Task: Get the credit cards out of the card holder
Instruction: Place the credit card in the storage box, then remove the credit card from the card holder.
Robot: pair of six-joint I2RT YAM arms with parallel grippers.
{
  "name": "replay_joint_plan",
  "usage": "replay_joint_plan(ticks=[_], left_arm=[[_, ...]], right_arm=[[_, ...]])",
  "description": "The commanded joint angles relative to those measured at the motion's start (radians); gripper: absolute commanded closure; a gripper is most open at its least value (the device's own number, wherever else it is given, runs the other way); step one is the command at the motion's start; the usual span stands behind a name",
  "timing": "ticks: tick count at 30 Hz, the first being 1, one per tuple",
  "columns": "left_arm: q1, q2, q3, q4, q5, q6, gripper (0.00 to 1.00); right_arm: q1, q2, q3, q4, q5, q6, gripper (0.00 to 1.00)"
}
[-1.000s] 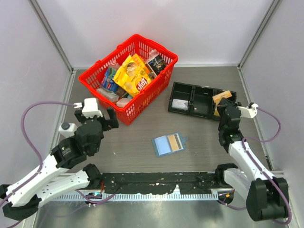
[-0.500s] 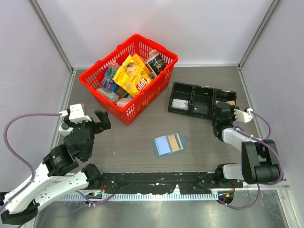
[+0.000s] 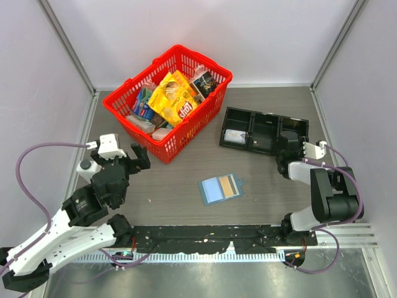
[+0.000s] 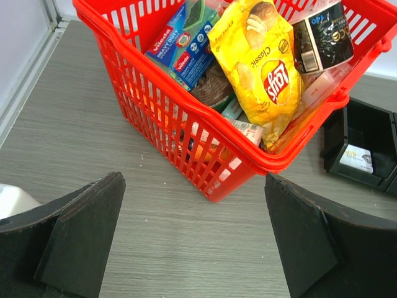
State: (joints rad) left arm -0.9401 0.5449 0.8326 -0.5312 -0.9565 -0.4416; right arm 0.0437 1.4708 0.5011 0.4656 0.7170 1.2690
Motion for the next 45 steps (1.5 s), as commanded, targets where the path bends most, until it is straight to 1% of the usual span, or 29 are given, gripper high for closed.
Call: replay_joint_plan(ticks=[1,2,4,5,6,7,8,9,10,11,12,13,14,15,16,18,19,20,21,22,23,24,25,27,30,32,36,41,45], left_arm=[[0.000,0.036,0.019,0.030,0.012,-0.019,0.00],[0.000,0.046,0.023,0.025,0.015,-0.020,0.00],[0.000,0.072,0.037,0.016,0.030,-0.020,0.00],[0.000,0.087,0.048,0.010,0.038,-0.020,0.00],[0.000,0.101,0.059,0.002,0.053,-0.025,0.01],[0.001,0.118,0.069,-0.010,0.065,-0.034,0.00],[0.000,0.137,0.085,-0.024,0.087,-0.045,0.00],[0.000,0.156,0.097,-0.035,0.113,-0.055,0.00],[0.000,0.179,0.111,-0.049,0.139,-0.072,0.00],[0.000,0.199,0.120,-0.059,0.163,-0.086,0.00],[0.001,0.229,0.135,-0.075,0.191,-0.106,0.00],[0.000,0.254,0.144,-0.084,0.220,-0.127,0.00],[0.000,0.277,0.151,-0.087,0.249,-0.141,0.00],[-0.002,0.305,0.157,-0.089,0.281,-0.158,0.00],[-0.005,0.332,0.163,-0.090,0.307,-0.181,0.01],[-0.018,0.384,0.175,-0.089,0.340,-0.212,0.00],[-0.034,0.410,0.184,-0.090,0.340,-0.227,0.00],[-0.052,0.440,0.195,-0.096,0.335,-0.242,0.00],[-0.075,0.472,0.212,-0.101,0.323,-0.256,0.00],[-0.100,0.507,0.224,-0.105,0.306,-0.272,0.00],[-0.135,0.539,0.241,-0.113,0.285,-0.284,0.00],[-0.149,0.567,0.259,-0.118,0.268,-0.296,0.00],[-0.166,0.598,0.276,-0.128,0.259,-0.310,0.00],[-0.196,0.653,0.312,-0.157,0.256,-0.347,0.00],[-0.235,0.720,0.329,-0.159,0.243,-0.384,0.00],[-0.247,0.766,0.333,-0.161,0.249,-0.404,0.00],[-0.252,0.869,0.339,-0.159,0.282,-0.427,0.00],[-0.252,1.000,0.370,-0.145,0.315,-0.430,0.00],[-0.244,1.070,0.399,-0.133,0.358,-0.417,0.11]], right_arm=[[-0.004,-0.059,-0.021,0.028,-0.019,0.013,0.55],[-0.004,-0.088,-0.041,0.025,-0.024,0.013,0.52],[-0.005,-0.147,-0.070,0.012,-0.037,-0.005,0.39],[-0.004,-0.171,-0.078,0.002,-0.051,-0.017,0.36],[-0.004,-0.216,-0.088,-0.016,-0.079,-0.048,0.29],[-0.004,-0.246,-0.093,-0.027,-0.102,-0.075,0.26],[-0.004,-0.306,-0.096,-0.056,-0.157,-0.136,0.22],[-0.005,-0.331,-0.096,-0.068,-0.186,-0.198,0.21],[-0.004,-0.390,-0.096,-0.097,-0.256,-0.238,0.20],[-0.004,-0.414,-0.095,-0.108,-0.293,-0.300,0.20],[-0.004,-0.452,-0.085,-0.134,-0.382,-0.328,0.19],[-0.001,-0.464,-0.057,-0.171,-0.419,-0.380,0.19],[0.004,-0.484,-0.041,-0.236,-0.495,-0.407,0.19],[0.022,-0.487,-0.004,-0.263,-0.536,-0.468,0.19],[0.031,-0.500,0.013,-0.338,-0.582,-0.489,0.19],[0.068,-0.512,0.054,-0.419,-0.646,-0.563,0.19],[0.105,-0.520,0.079,-0.447,-0.654,-0.598,0.20],[0.123,-0.524,0.086,-0.512,-0.666,-0.621,0.20],[0.171,-0.532,0.102,-0.562,-0.677,-0.654,0.21],[0.223,-0.534,0.106,-0.577,-0.682,-0.681,0.21],[0.246,-0.538,0.108,-0.606,-0.697,-0.691,0.22],[0.296,-0.538,0.106,-0.617,-0.702,-0.701,0.23],[0.323,-0.534,0.097,-0.636,-0.746,-0.700,0.23],[0.387,-0.524,0.071,-0.642,-0.777,-0.691,0.26],[0.487,-0.501,0.036,-0.636,-0.794,-0.685,0.28],[0.525,-0.469,0.027,-0.628,-0.798,-0.692,0.30],[0.545,-0.351,0.031,-0.627,-0.835,-0.730,0.33],[0.553,-0.287,0.040,-0.645,-0.837,-0.761,0.37],[0.555,-0.283,0.039,-0.660,-0.837,-0.783,0.41]])
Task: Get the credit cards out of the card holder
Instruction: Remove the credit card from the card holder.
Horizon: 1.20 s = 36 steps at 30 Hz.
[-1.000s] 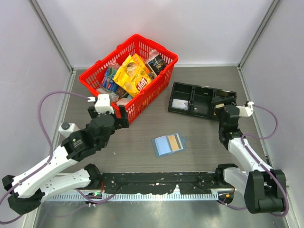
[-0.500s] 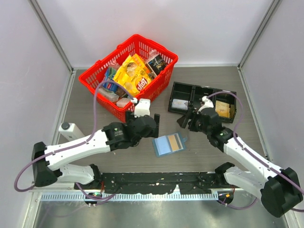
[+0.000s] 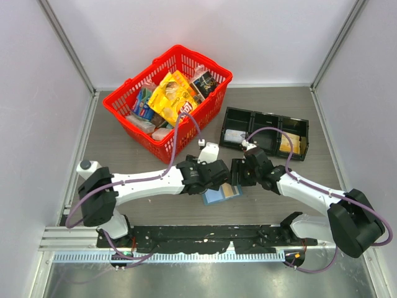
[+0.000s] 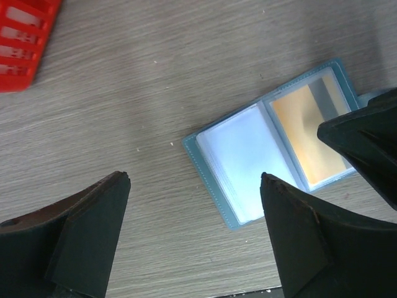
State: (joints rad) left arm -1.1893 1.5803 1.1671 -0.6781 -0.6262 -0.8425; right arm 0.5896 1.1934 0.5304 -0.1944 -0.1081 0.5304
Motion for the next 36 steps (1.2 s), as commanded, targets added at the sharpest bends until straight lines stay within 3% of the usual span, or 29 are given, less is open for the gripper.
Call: replay_joint_plan(ticks=[1,6,14,20,25,36], left_arm=[[0.011,0.052,0.071,0.015,0.045,-0.014,0.14],[0.048,0.096,0.056,0.052,0.154,0.005,0.26],[0.098,0.170,0.019,0.127,0.298,0.033,0.31],[0.141,0.216,0.026,0.135,0.382,0.062,0.44],[0.155,0.245,0.025,0.133,0.431,0.069,0.55],[0.163,0.238,0.014,0.163,0.477,0.080,0.65]], right_arm=[[0.009,-0.005,0.008,-0.003,-0.022,-0.049,0.42],[0.009,0.000,-0.010,0.013,-0.056,-0.050,0.46],[0.012,0.026,-0.030,0.016,-0.060,-0.053,0.51],[0.013,0.009,-0.024,0.013,-0.081,-0.053,0.59],[0.012,-0.014,-0.027,0.024,-0.113,-0.041,0.64],[0.013,-0.055,-0.006,0.012,-0.174,-0.043,0.66]])
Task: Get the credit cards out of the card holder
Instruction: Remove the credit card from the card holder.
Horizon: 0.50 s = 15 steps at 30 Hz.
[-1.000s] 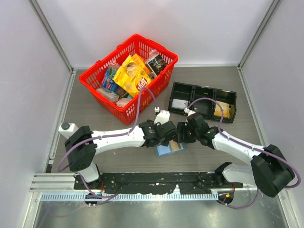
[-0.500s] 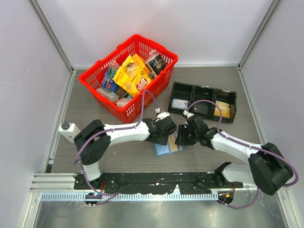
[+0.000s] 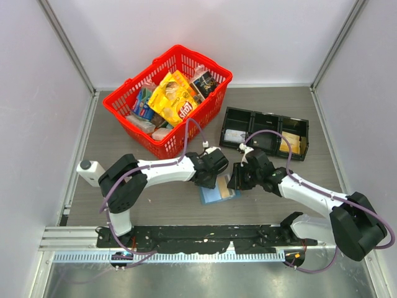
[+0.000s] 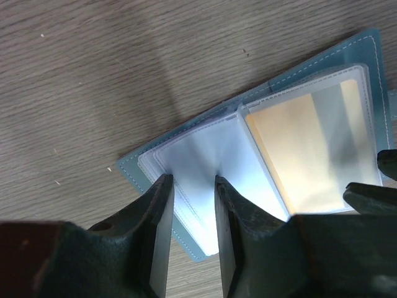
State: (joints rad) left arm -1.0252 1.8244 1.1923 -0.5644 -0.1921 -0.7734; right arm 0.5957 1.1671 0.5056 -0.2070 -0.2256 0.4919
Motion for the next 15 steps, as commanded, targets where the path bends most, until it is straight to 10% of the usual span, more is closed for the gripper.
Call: replay_joint_plan(ticks=[1,15], left_arm=[[-0.001,-0.008,-0.014,0.054,0.043,0.011,0.66],[0.002,-0.036,-0.033,0.084,0.054,0.003,0.67]], right_arm=[[0.007,-0.029,0.019,0.026,-0.069,-0.004,0.66],[0.007,-0.024,0.011,0.145,-0.256,0.031,0.56]])
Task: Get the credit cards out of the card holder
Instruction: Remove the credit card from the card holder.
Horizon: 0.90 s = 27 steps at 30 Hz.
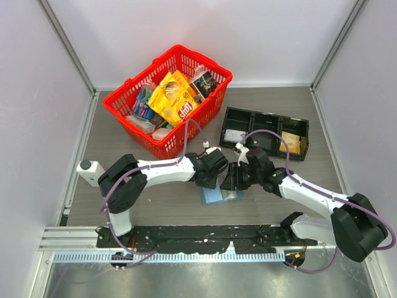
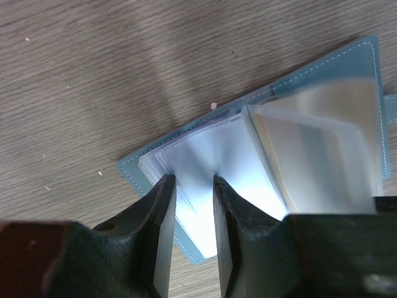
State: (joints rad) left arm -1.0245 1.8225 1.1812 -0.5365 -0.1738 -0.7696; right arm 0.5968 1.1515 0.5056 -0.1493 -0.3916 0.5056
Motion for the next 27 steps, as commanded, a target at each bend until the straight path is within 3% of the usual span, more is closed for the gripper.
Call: replay_joint_plan(ticks=[1,15,27], left_arm=[[0.004,-0.035,-0.025,0.061,0.039,-0.003,0.67],[0.034,-0.207,-0.183,0.165,-0.029,-0.097,0.66],[0.040,-0.321,-0.259,0.199,-0.098,-0.142,0.65]], right_arm=[[0.006,-0.004,0.011,0.093,-0.101,0.017,0.56],[0.018,0.128,0.004,0.232,-0.185,0.036,0.44],[0.057,0.180,0.048,0.205,-0.147,0.017,0.39]])
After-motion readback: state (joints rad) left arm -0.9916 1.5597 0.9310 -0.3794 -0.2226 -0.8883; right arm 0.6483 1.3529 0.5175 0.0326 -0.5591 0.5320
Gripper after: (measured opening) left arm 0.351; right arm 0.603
